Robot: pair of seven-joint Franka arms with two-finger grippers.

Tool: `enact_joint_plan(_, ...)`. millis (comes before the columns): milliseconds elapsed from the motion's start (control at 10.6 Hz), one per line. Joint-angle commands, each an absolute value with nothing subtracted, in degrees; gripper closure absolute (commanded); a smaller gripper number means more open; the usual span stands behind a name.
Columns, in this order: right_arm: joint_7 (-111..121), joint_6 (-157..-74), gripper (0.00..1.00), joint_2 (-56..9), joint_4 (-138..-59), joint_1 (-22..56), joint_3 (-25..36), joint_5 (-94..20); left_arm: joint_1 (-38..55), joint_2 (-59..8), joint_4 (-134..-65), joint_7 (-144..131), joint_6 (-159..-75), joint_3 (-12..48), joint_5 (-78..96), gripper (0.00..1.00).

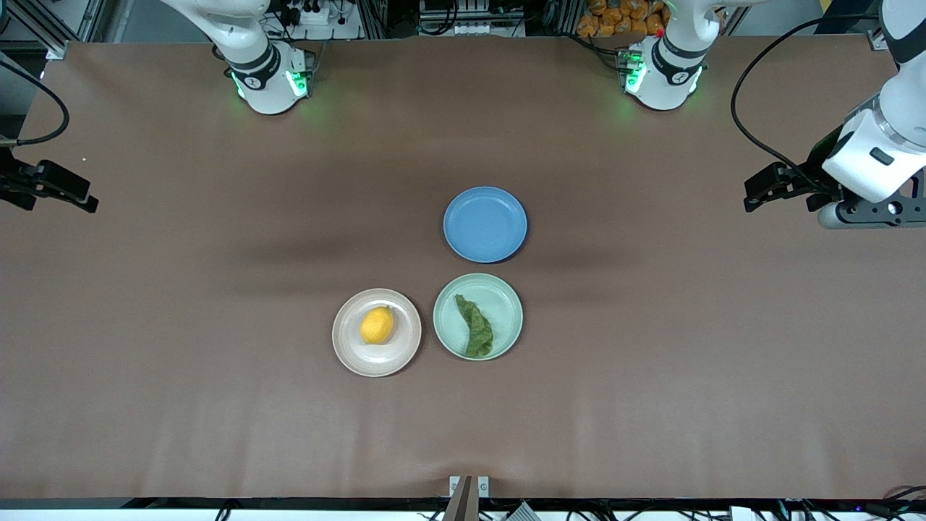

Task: Pick lemon and lettuce from plates

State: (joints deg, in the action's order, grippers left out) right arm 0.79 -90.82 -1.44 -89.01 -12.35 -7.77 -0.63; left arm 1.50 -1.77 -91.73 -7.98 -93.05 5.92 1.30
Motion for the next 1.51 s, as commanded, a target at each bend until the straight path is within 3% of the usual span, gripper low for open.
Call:
enact_joint_plan(0, 1.05, -90.35, 0.00, -2.20, -87.54, -13.18, -8.26, -1.32, 1.23, -1.67, -91.58, -6.94, -92.72, 6.33, -0.09, 0.00)
enact_joint_plan(1418, 1.05, -89.39, 0.00, -4.82, -88.07, -13.36, -8.09, -1.14, 2.20, -4.30, -91.49, -7.03, -94.39, 6.94, -0.09, 0.00)
